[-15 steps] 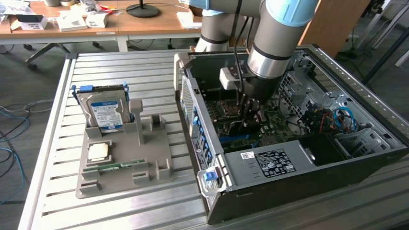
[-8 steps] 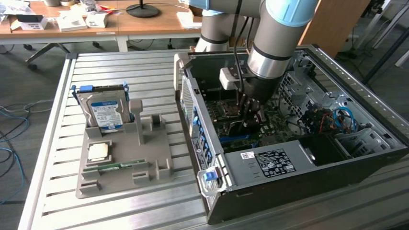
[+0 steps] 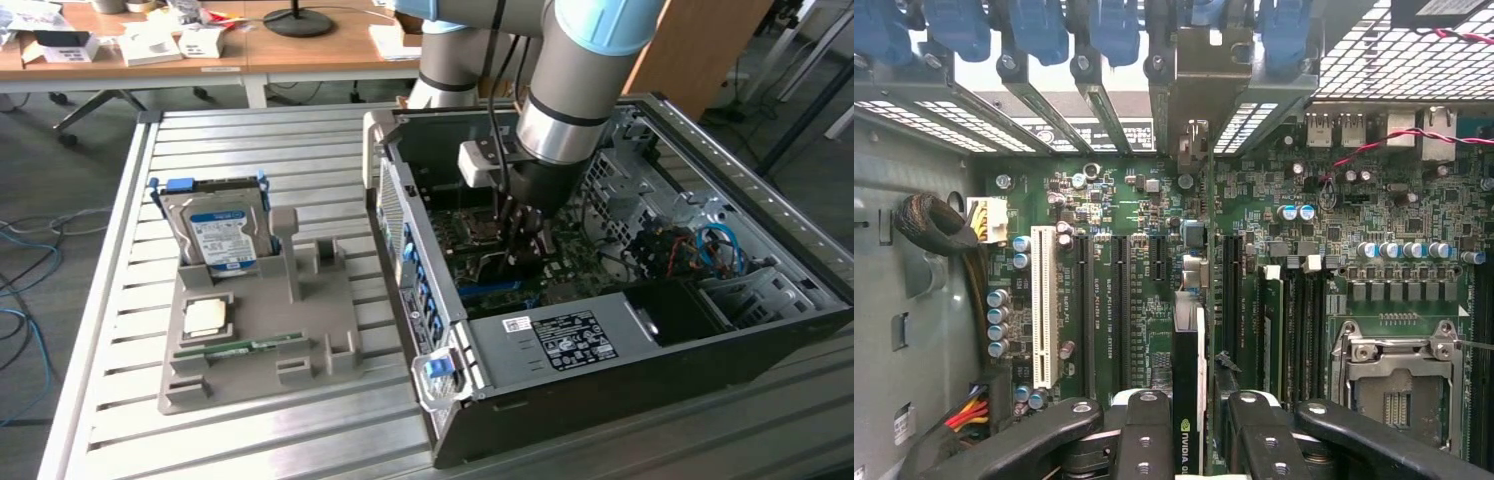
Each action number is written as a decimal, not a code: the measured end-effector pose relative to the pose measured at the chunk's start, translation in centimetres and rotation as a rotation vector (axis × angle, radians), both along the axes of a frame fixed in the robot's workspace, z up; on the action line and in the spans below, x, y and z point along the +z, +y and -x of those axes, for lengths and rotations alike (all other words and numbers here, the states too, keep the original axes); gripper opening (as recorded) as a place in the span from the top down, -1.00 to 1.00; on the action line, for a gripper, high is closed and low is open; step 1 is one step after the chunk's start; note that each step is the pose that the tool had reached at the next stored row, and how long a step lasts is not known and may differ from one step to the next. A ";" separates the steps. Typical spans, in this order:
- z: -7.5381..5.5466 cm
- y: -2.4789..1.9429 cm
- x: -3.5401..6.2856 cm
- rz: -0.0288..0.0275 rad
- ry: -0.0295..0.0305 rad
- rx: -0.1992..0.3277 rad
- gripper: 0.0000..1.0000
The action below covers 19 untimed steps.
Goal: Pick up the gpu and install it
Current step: 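Insert the gpu into the slot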
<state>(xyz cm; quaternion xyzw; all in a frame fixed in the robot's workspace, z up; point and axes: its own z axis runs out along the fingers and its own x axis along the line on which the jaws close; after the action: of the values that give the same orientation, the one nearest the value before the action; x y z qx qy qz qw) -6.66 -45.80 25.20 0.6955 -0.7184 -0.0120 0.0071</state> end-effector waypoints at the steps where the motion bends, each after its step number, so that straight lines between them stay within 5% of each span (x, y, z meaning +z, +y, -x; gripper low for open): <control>1: 0.0 0.00 0.00 0.0000 0.0000 0.000 0.47; 19: 0.0 0.01 -0.32 -0.0002 0.0000 0.000 0.47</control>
<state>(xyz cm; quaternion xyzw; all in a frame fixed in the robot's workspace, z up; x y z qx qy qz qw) -6.67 -45.79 24.87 0.6955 -0.7184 -0.0120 0.0070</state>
